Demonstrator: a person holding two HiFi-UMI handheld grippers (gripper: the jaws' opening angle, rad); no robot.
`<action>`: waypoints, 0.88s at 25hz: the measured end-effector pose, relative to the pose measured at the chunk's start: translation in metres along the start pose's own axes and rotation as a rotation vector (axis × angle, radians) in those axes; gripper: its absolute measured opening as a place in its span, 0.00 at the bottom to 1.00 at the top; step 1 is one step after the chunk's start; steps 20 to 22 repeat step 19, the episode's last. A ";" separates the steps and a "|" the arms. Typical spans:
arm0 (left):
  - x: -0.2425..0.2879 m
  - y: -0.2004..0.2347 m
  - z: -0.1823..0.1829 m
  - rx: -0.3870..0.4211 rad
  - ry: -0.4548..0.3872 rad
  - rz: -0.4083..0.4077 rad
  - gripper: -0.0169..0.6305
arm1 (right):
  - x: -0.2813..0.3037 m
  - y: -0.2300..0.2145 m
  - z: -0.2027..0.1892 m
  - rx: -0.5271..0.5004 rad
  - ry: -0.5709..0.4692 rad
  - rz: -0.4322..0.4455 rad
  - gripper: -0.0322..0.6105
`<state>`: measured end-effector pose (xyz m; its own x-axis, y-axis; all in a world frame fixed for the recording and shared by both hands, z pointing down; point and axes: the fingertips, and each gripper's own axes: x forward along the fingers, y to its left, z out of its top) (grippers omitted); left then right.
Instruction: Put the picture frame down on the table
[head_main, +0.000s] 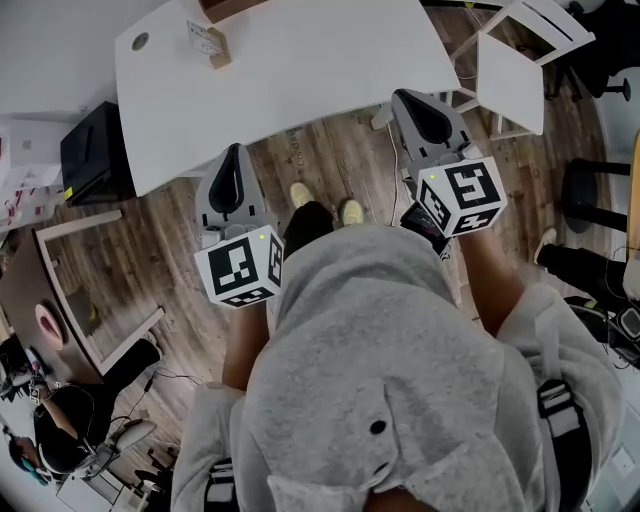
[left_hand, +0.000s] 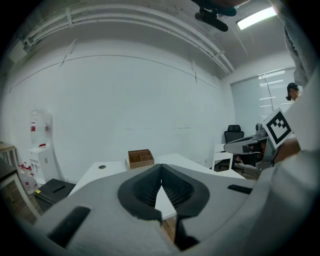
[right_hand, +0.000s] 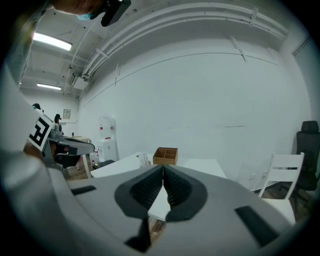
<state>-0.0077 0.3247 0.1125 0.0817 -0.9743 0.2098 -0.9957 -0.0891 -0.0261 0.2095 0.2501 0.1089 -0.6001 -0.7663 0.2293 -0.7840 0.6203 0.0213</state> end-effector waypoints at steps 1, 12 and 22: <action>-0.002 -0.003 -0.002 -0.002 0.001 0.002 0.06 | -0.004 -0.001 -0.002 0.005 -0.001 -0.001 0.09; -0.015 -0.027 0.000 0.019 -0.011 0.014 0.06 | -0.026 -0.009 -0.003 0.012 -0.036 0.012 0.09; -0.011 -0.033 0.001 0.017 -0.002 0.015 0.06 | -0.028 -0.014 -0.003 0.009 -0.037 0.018 0.09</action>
